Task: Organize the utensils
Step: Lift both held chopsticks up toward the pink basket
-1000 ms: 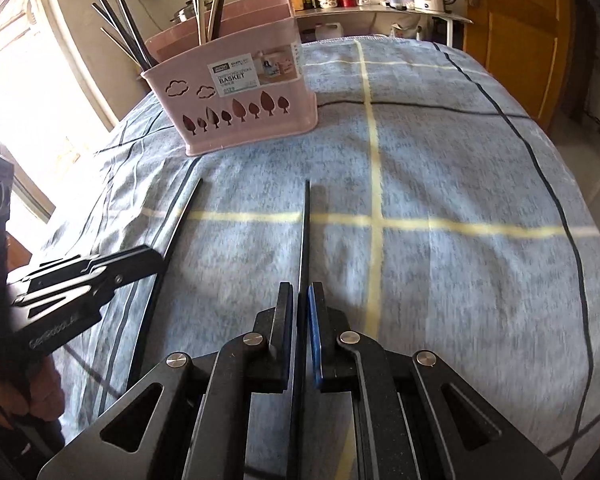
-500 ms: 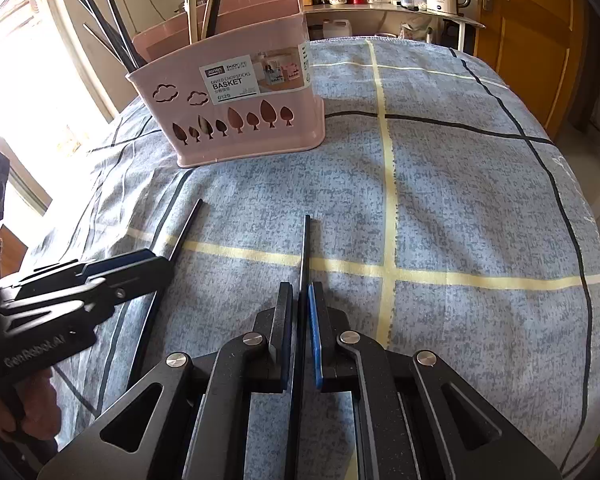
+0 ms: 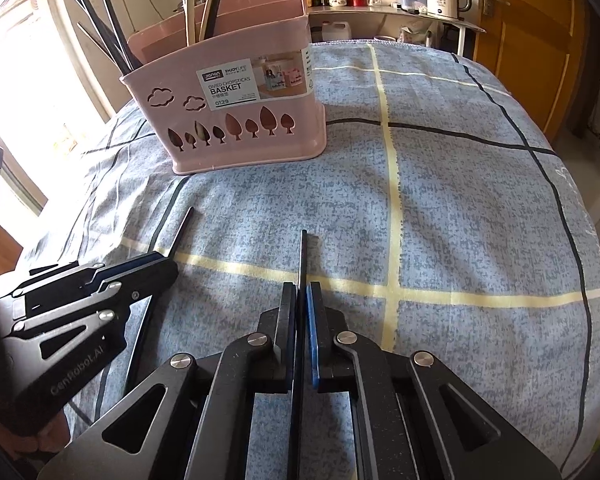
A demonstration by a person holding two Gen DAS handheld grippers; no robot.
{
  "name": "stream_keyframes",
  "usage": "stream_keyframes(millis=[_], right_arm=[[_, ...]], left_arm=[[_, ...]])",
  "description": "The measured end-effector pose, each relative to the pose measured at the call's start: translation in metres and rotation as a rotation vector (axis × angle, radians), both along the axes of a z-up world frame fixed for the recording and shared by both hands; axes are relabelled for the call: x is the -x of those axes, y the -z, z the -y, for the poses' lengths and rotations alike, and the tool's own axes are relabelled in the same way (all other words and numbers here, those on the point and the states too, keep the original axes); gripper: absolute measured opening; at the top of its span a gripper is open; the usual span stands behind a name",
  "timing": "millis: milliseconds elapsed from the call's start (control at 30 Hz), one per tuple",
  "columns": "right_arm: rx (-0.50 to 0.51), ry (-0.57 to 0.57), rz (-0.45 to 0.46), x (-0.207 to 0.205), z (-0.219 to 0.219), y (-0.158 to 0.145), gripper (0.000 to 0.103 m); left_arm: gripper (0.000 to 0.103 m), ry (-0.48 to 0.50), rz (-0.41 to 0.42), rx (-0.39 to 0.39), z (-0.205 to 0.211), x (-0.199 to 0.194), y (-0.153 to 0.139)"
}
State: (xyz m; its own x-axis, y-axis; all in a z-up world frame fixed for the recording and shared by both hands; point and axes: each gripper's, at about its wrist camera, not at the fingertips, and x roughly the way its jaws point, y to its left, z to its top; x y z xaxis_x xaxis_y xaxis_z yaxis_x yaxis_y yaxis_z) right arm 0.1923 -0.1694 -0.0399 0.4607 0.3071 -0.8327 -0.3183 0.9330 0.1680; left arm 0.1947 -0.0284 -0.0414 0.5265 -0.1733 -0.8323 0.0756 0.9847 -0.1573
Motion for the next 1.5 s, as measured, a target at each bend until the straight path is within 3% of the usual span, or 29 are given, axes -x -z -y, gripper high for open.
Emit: stream_keyframes(millis=[233, 633, 900, 1133, 1500], right_arm=[[-0.041, 0.002, 0.034, 0.006, 0.005, -0.021, 0.005], [-0.139, -0.011, 0.191, 0.012, 0.008, -0.099, 0.005], [-0.157, -0.021, 0.282, 0.015, 0.008, -0.137, 0.005], [-0.162, -0.028, 0.345, 0.018, 0.011, -0.16, 0.005], [-0.173, -0.036, 0.347, 0.021, 0.012, -0.165, 0.005]], left_arm=[[0.006, 0.0, 0.04, 0.052, -0.015, 0.006, -0.027], [0.004, 0.019, 0.21, 0.115, -0.032, 0.021, -0.111], [0.004, 0.038, 0.287, 0.117, -0.036, 0.025, -0.15], [0.004, 0.053, 0.336, 0.108, -0.041, 0.028, -0.172], [0.004, 0.07, 0.326, 0.104, -0.045, 0.033, -0.175]])
